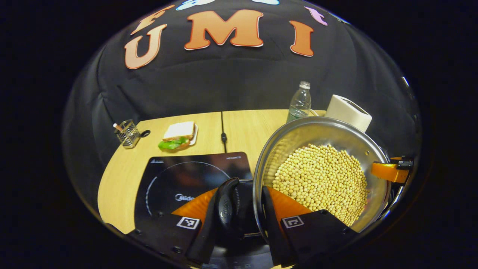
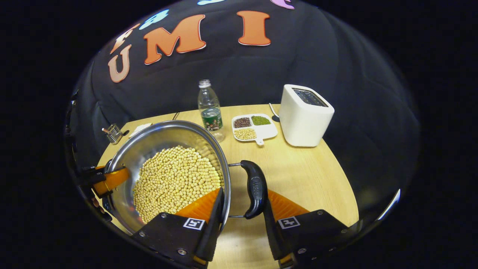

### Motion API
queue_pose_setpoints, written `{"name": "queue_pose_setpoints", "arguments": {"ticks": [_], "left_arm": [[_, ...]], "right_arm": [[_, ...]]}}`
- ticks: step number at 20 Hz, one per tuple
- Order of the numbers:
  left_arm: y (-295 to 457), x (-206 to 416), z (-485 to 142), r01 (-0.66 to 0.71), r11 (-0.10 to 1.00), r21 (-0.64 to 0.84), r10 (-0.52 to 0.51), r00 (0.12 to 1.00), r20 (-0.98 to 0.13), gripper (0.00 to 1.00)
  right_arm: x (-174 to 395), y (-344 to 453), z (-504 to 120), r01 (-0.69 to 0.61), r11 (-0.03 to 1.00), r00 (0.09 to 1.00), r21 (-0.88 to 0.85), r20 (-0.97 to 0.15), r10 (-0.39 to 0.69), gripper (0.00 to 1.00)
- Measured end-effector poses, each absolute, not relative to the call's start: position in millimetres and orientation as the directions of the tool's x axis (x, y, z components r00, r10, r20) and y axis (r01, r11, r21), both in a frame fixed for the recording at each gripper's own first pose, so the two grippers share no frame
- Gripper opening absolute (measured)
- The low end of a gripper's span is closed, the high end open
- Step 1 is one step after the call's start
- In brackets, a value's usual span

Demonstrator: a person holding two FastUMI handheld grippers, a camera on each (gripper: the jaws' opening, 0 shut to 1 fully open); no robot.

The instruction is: First push the handle of the pot to place it horizontally, then grasp the pot with both hands and set it on the induction cooktop.

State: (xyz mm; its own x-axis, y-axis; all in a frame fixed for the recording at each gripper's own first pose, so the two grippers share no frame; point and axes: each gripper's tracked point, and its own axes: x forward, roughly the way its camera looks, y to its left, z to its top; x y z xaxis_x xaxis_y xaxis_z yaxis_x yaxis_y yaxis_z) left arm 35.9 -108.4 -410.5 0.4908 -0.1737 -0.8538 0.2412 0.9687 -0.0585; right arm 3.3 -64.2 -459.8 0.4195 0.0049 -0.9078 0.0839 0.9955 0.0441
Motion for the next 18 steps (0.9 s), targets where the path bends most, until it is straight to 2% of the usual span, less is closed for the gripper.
{"name": "queue_pose_setpoints", "arguments": {"ticks": [1, 2, 3, 4, 5, 6, 7, 10, 11, 12, 13, 16, 17, 18], "left_arm": [[-96.7, 37.6, -405.0, 0.229, 0.972, -0.055, -0.166, 0.5, -0.85, 0.66], [-85.0, 37.6, -400.9, 0.217, 0.975, -0.05, -0.156, 0.508, -0.847, 0.63], [-72.1, 40.1, -396.1, 0.203, 0.978, -0.043, -0.144, 0.518, -0.843, 0.66], [-58.7, 40.7, -392.4, 0.191, 0.981, -0.034, -0.132, 0.525, -0.841, 0.66], [-45.4, 41.7, -388.2, 0.181, 0.983, -0.025, -0.119, 0.531, -0.839, 0.63], [-33.0, 42.5, -383.4, 0.173, 0.985, -0.015, -0.107, 0.535, -0.838, 0.66], [-23.5, 45.1, -379.1, 0.165, 0.986, -0.007, -0.096, 0.541, -0.836, 0.63], [5.9, 51.1, -377.6, 0.138, 0.99, 0.014, -0.066, 0.558, -0.827, 0.66], [14.4, 52.0, -377.4, 0.128, 0.992, 0.015, -0.06, 0.561, -0.826, 0.66], [21.9, 52.7, -378.2, 0.116, 0.993, 0.013, -0.054, 0.56, -0.826, 0.63], [30.7, 55.3, -379.0, 0.103, 0.995, 0.012, -0.047, 0.558, -0.828, 0.63], [46.3, 56.8, -373.6, 0.072, 0.997, 0.022, -0.022, 0.563, -0.826, 0.63], [51.6, 57.4, -371.8, 0.067, 0.997, 0.031, -0.013, 0.564, -0.825, 0.63], [59.4, 58.4, -370.2, 0.063, 0.997, 0.041, -0.002, 0.566, -0.824, 0.66]], "right_arm": [[5.7, -63.9, -459.6, 0.078, 0.996, 0.43, 0.05, -0.903, 0.012, 0.57], [6.1, -69.2, -462.3, 0.068, 0.996, 0.441, 0.055, -0.897, 0.02, 0.52], [8.1, -68.9, -464.2, 0.06, 0.996, 0.449, 0.063, -0.893, 0.03, 0.52], [8.6, -69.4, -464.8, 0.053, 0.996, 0.454, 0.073, -0.89, 0.041, 0.57], [9.2, -71.1, -466.3, 0.047, 0.995, 0.455, 0.085, -0.889, 0.055, 0.52], [5.6, -72.1, -468.8, 0.04, 0.995, 0.455, 0.096, -0.888, 0.068, 0.57], [7.0, -72.7, -470.0, 0.029, 0.994, 0.452, 0.103, -0.889, 0.078, 0.57], [14.9, -77.5, -466.5, 0.002, 0.995, 0.458, 0.099, -0.885, 0.088, 0.57], [15.0, -77.1, -467.1, -0.004, 0.995, 0.462, 0.101, -0.882, 0.091, 0.57], [16.8, -78.3, -465.7, -0.013, 0.995, 0.466, 0.102, -0.879, 0.096, 0.52], [18.5, -79.3, -464.0, -0.022, 0.995, 0.469, 0.102, -0.877, 0.1, 0.57], [22.1, -80.1, -464.9, -0.05, 0.993, 0.477, 0.104, -0.871, 0.115, 0.57], [16.9, -76.6, -467.2, -0.052, 0.993, 0.476, 0.11, -0.871, 0.121, 0.52], [17.3, -77.5, -467.7, -0.056, 0.992, 0.472, 0.115, -0.873, 0.128, 0.57]]}}
